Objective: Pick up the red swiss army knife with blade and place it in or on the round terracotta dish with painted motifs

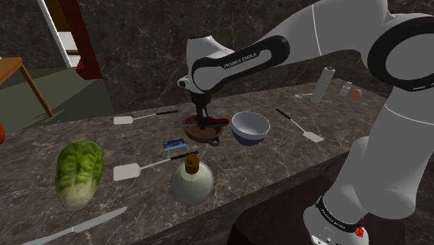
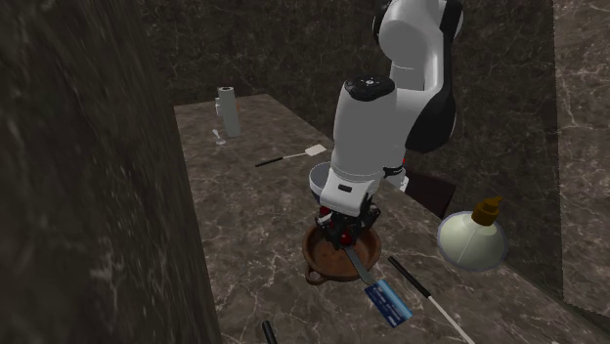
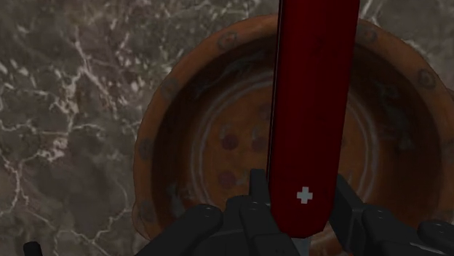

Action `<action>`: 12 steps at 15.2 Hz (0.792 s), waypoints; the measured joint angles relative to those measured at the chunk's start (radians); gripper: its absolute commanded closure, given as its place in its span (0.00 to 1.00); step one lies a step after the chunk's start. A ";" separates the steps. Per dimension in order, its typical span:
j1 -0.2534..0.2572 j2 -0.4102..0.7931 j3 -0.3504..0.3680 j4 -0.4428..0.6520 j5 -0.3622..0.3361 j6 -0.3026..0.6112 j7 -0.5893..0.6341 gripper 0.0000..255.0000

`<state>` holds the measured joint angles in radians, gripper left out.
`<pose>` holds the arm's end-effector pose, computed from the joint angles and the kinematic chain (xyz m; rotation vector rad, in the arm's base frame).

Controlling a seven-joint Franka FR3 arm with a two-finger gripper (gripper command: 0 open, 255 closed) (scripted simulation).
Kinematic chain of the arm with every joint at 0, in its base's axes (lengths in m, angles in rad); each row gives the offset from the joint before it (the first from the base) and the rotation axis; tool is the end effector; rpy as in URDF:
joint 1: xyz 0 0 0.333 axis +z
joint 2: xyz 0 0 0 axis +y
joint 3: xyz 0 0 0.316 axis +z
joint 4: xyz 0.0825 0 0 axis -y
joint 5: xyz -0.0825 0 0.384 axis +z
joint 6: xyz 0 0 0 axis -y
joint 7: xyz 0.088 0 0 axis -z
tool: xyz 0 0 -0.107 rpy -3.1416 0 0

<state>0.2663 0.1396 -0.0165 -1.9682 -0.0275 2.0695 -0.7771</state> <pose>0.5639 0.1426 0.3986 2.7119 1.5539 -0.0684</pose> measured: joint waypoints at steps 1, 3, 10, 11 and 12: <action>0.000 0.000 0.000 0.000 0.000 0.000 0.000 0.00; 0.000 0.001 0.000 0.000 0.000 0.000 0.000 0.00; 0.003 -0.029 0.002 0.068 0.000 -0.097 0.002 0.00; 0.001 -0.032 0.001 0.075 0.001 -0.107 0.000 0.00; 0.001 -0.034 0.001 0.079 0.001 -0.113 0.000 0.00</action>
<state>0.2677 0.1054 -0.0157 -1.8897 -0.0269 1.9563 -0.7773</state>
